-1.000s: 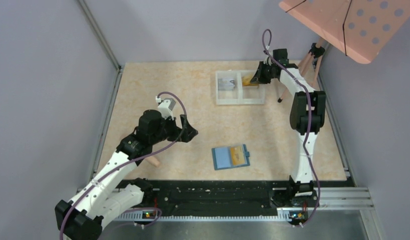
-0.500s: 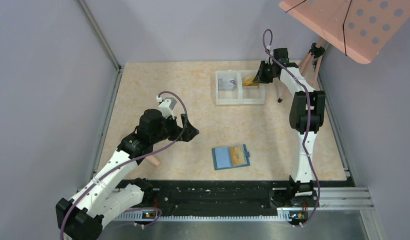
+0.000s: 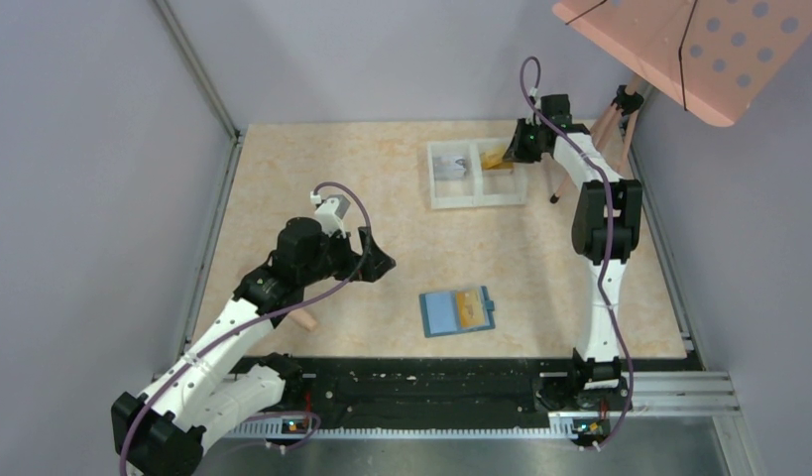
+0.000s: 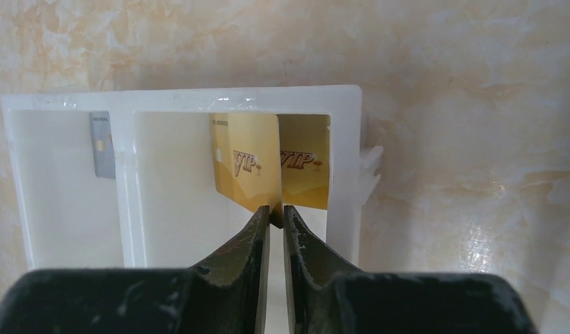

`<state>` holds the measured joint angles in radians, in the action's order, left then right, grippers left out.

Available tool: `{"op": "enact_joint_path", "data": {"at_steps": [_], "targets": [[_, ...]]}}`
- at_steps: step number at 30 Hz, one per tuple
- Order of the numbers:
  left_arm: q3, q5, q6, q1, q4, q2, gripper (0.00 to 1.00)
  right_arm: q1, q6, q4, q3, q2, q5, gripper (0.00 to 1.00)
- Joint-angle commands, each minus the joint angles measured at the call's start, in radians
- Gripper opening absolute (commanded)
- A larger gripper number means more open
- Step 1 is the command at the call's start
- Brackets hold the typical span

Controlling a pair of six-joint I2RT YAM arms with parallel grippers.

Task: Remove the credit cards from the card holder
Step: Place the credit card in the storage box.

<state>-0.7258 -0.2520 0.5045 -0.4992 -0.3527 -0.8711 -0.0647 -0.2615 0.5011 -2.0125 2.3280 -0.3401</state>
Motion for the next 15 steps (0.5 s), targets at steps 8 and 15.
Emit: {"op": "enact_joint_path", "data": {"at_steps": [8,15], "targets": [[0.006,-0.018,0.022,0.003,0.058,-0.006,0.98,0.007,-0.006,-0.027,-0.018,-0.069,0.111,0.17],[0.016,-0.041,0.029,0.002,0.068,-0.003,0.99,0.008,-0.020,-0.021,-0.010,-0.095,0.146,0.23]]}}
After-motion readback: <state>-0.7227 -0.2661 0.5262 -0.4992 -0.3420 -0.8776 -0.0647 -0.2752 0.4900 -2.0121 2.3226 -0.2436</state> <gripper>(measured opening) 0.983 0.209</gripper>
